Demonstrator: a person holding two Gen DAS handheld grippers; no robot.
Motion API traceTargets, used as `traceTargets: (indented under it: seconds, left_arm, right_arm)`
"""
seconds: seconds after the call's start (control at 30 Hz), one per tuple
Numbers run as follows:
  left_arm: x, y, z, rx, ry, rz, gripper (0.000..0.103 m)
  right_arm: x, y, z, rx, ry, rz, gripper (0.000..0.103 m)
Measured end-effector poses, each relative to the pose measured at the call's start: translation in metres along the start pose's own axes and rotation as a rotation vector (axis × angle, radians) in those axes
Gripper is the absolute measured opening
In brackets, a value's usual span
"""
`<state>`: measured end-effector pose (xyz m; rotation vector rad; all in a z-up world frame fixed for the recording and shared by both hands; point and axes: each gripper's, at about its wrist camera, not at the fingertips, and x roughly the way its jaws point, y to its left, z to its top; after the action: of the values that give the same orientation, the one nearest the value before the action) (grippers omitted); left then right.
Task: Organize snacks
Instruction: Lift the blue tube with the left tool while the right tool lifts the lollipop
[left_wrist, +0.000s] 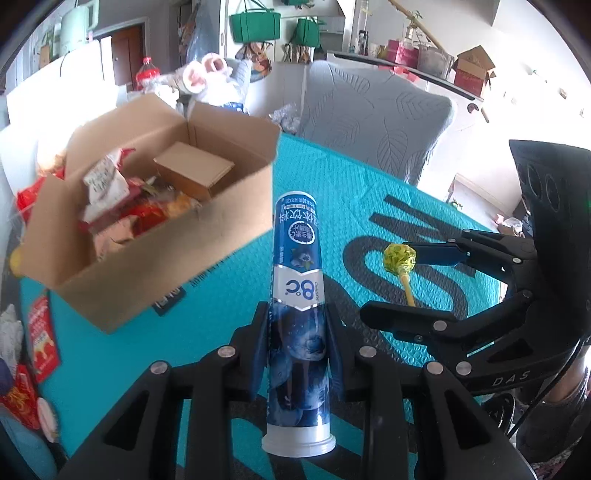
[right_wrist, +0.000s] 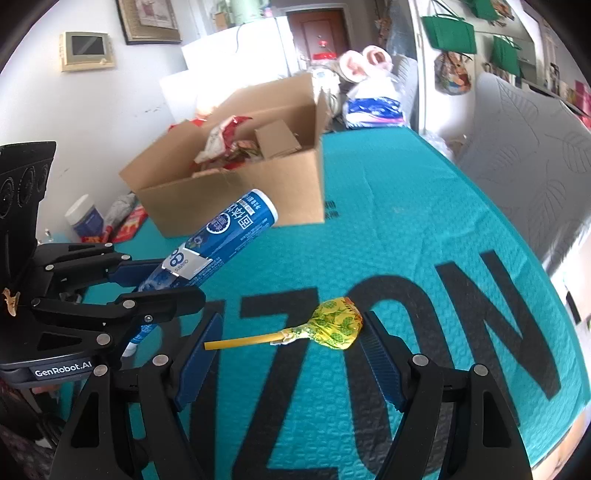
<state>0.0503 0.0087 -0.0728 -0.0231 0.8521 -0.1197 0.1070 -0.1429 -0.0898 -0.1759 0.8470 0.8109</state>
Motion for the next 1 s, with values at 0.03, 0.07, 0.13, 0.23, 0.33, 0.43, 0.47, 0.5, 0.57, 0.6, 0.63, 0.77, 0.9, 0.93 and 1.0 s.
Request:
traceTargets:
  seconds: [0.03, 0.07, 0.13, 0.23, 0.33, 0.43, 0.47, 0.5, 0.57, 0.6, 0.63, 0.77, 0.9, 0.93, 1.0]
  left_arm:
    - [-0.005, 0.002, 0.002, -0.002, -0.01, 0.006, 0.028]
    - [-0.01, 0.005, 0.005, -0.006, -0.022, 0.012, 0.028]
    - [-0.017, 0.009, 0.008, -0.014, -0.04, 0.017, 0.028]
    - [-0.027, 0.014, 0.015, -0.013, -0.074, 0.046, 0.028]
    - [-0.039, 0.023, 0.024, -0.031, -0.112, 0.065, 0.028]
    - [-0.046, 0.031, 0.034, -0.044, -0.151, 0.085, 0.028]
    - [-0.05, 0.035, 0.037, -0.05, -0.166, 0.091, 0.028]
    - [-0.052, 0.038, 0.04, -0.054, -0.176, 0.094, 0.028]
    - [-0.055, 0.045, 0.047, -0.067, -0.196, 0.097, 0.028]
    - [-0.057, 0.049, 0.05, -0.072, -0.204, 0.1, 0.028]
    - [-0.058, 0.052, 0.053, -0.078, -0.215, 0.105, 0.028]
    - [-0.063, 0.069, 0.069, -0.104, -0.255, 0.117, 0.028]
    - [-0.063, 0.085, 0.083, -0.135, -0.291, 0.136, 0.028]
    - [-0.062, 0.089, 0.087, -0.142, -0.298, 0.144, 0.028]
    - [-0.062, 0.095, 0.093, -0.153, -0.316, 0.161, 0.028]
  right_arm:
    - [-0.001, 0.003, 0.004, -0.01, -0.006, 0.003, 0.076]
    - [-0.003, 0.007, 0.009, -0.023, -0.013, 0.006, 0.076]
    - [-0.006, 0.012, 0.017, -0.041, -0.027, 0.013, 0.076]
    - [-0.008, 0.023, 0.032, -0.072, -0.052, 0.029, 0.076]
    - [-0.009, 0.031, 0.046, -0.095, -0.071, 0.037, 0.076]
    - [-0.01, 0.036, 0.059, -0.106, -0.091, 0.059, 0.076]
    - [-0.011, 0.038, 0.065, -0.109, -0.1, 0.065, 0.076]
    - [-0.012, 0.04, 0.07, -0.117, -0.11, 0.068, 0.076]
    - [-0.014, 0.043, 0.081, -0.132, -0.132, 0.073, 0.076]
    - [-0.015, 0.044, 0.086, -0.138, -0.141, 0.079, 0.076]
    - [-0.015, 0.046, 0.091, -0.144, -0.147, 0.086, 0.076]
    - [-0.011, 0.048, 0.112, -0.163, -0.161, 0.096, 0.076]
    - [-0.006, 0.049, 0.133, -0.181, -0.175, 0.097, 0.076]
    - [-0.005, 0.049, 0.138, -0.188, -0.179, 0.097, 0.076]
    - [-0.001, 0.05, 0.15, -0.203, -0.185, 0.094, 0.076]
